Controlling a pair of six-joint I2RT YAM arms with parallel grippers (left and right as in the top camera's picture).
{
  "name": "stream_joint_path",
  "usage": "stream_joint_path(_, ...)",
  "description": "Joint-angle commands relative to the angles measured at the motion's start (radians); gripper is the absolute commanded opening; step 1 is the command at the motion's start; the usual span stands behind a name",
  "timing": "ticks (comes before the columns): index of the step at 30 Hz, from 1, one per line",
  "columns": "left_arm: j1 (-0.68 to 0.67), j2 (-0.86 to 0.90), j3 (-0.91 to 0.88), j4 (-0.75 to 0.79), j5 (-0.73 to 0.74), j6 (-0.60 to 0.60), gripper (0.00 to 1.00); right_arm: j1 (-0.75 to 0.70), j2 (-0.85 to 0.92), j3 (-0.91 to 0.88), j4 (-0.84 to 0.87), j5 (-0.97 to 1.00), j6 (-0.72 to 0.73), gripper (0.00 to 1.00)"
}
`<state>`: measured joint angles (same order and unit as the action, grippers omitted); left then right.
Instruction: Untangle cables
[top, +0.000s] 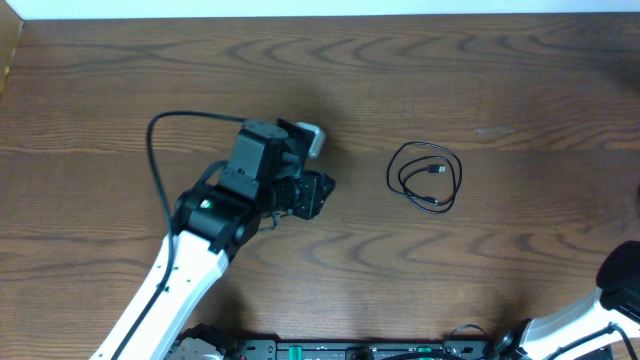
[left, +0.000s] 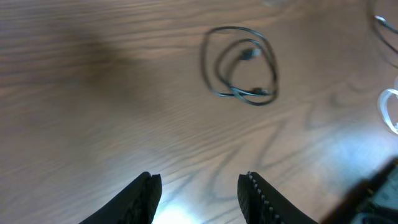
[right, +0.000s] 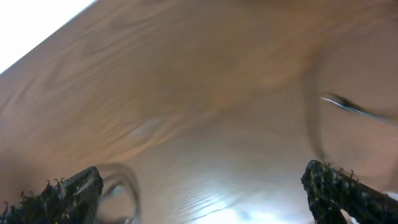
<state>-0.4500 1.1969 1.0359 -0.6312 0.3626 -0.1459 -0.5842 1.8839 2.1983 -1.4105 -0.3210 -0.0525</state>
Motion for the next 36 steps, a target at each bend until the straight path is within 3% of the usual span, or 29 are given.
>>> stream_joint_path(1,-0.002,-0.06,0.001,-0.028,-0.162,-0.085,0.46,0.086,-0.031,-0.008,-0.012,-0.157,-0.177,0.99)
stream_joint_path(8,-0.002,-0.137,0.001,-0.092,-0.312,-0.237,0.45,0.264,-0.031,-0.092,0.004,-0.129,-0.168,0.99)
stream_joint_path(16,-0.002,-0.157,0.001,-0.2,-0.475,-0.394,0.45,0.402,-0.031,-0.232,0.023,0.333,0.254,0.99)
stream_joint_path(20,-0.002,-0.155,0.001,-0.2,-0.48,-0.393,0.48,0.441,-0.031,-0.333,0.061,0.367,0.311,0.99)
stream_joint_path(24,-0.002,-0.138,0.001,-0.143,-0.422,-0.246,0.56,0.486,-0.031,-0.465,0.174,0.297,0.244,0.99)
stream_joint_path(28,-0.001,-0.092,0.001,-0.052,-0.187,-0.002,0.66,0.524,-0.031,-0.627,0.331,0.031,-0.029,0.99)
stream_joint_path(36,-0.002,0.046,0.001,0.112,0.159,0.121,0.69,0.529,-0.031,-0.802,0.443,-0.072,-0.013,0.99)
